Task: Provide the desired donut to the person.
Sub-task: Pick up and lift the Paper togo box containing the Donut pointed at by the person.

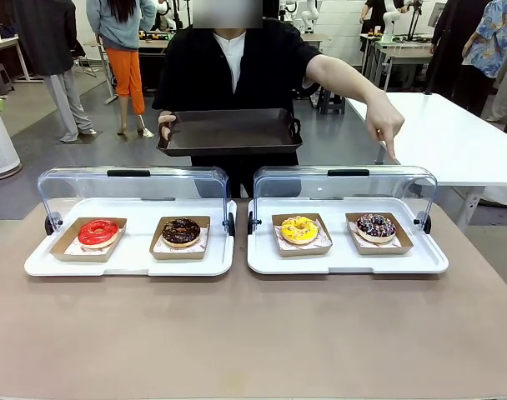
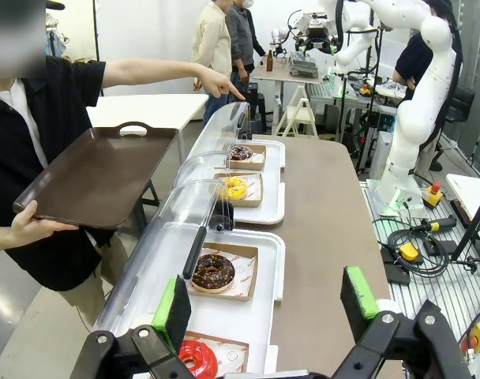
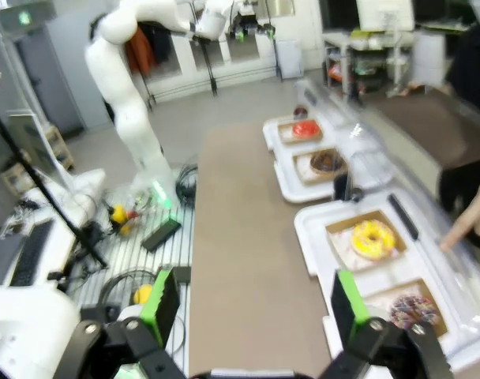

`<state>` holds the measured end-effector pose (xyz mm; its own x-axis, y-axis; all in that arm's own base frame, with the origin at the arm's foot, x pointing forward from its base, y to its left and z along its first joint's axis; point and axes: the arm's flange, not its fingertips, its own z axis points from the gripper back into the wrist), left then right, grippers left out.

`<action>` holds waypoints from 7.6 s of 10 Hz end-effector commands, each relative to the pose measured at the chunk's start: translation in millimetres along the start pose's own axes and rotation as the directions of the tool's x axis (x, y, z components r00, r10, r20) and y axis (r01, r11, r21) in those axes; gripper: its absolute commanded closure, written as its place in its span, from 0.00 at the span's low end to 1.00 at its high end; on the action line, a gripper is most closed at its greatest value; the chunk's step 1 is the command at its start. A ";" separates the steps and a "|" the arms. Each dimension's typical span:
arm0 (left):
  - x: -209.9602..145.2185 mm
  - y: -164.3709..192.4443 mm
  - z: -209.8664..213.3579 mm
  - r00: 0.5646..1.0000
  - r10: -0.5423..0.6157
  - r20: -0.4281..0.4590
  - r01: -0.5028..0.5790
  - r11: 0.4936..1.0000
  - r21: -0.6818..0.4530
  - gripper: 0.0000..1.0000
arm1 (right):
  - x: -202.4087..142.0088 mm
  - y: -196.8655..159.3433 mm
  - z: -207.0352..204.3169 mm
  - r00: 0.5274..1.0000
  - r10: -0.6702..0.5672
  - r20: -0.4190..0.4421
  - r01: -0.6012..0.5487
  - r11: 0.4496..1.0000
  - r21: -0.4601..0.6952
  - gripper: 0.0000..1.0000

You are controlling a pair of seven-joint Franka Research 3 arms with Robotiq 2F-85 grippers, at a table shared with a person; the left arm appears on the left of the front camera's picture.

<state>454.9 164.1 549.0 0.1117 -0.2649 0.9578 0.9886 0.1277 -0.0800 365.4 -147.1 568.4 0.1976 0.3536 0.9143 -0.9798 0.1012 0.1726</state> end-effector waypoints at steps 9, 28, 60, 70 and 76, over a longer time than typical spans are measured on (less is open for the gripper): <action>0.4 -1.0 2.1 1.000 -0.002 0.012 0.002 1.000 -0.005 0.00 | -23.5 -29.1 -137.6 0.640 0.241 -0.730 -0.283 0.957 0.068 0.00; 0.4 -1.0 2.1 1.000 -0.002 0.012 0.002 1.000 -0.005 0.00 | -87.9 -106.7 -233.0 0.473 0.064 -0.879 -0.192 0.981 -0.032 0.00; 0.4 -1.0 2.1 1.000 -0.002 0.012 0.002 1.000 -0.005 0.00 | -133.2 -172.9 -245.1 0.525 0.020 -0.851 -0.144 0.987 -0.066 1.00; 0.4 -1.0 2.1 1.000 -0.002 0.012 0.002 1.000 -0.005 0.00 | -106.1 -138.5 -242.8 0.526 -0.009 -0.850 -0.158 0.981 -0.108 1.00; 0.4 -1.0 2.1 1.000 -0.002 0.012 0.002 1.000 -0.005 0.00 | -37.1 -39.4 -210.9 0.492 0.018 -0.871 -0.194 0.977 -0.089 1.00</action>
<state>454.9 164.3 548.2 0.1132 -0.2636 0.9580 0.9885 0.1274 -0.0818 420.6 33.4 438.4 0.1049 0.9818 0.1581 -0.9939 0.1087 -0.0160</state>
